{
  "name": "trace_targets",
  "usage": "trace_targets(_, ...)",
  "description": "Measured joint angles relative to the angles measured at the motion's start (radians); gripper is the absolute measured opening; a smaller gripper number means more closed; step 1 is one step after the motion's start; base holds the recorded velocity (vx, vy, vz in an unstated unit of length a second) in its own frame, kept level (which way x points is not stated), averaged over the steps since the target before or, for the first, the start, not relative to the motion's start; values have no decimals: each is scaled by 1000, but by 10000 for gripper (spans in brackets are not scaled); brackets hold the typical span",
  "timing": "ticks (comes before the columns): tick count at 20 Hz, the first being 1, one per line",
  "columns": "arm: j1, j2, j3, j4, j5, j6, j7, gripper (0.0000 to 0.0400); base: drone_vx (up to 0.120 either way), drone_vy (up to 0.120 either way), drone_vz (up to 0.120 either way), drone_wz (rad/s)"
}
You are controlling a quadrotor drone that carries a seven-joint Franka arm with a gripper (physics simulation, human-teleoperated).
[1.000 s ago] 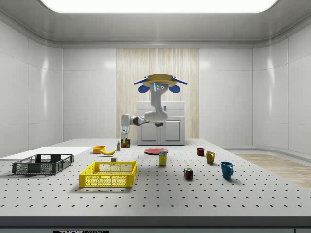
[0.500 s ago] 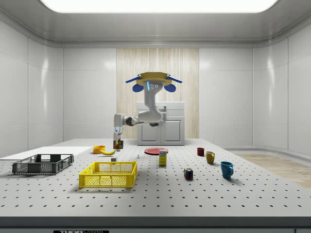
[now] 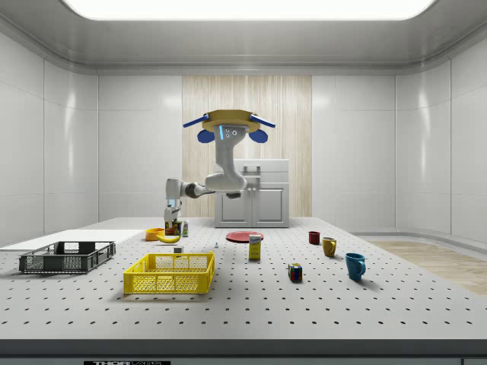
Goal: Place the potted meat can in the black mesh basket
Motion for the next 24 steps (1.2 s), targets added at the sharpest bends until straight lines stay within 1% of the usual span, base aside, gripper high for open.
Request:
trace_targets(3,0,-2,0,0,1,2,0,285,120,107,0,0)
trace_targets(24,-3,-15,2,1,6,14,2,285,120,0,0,0)
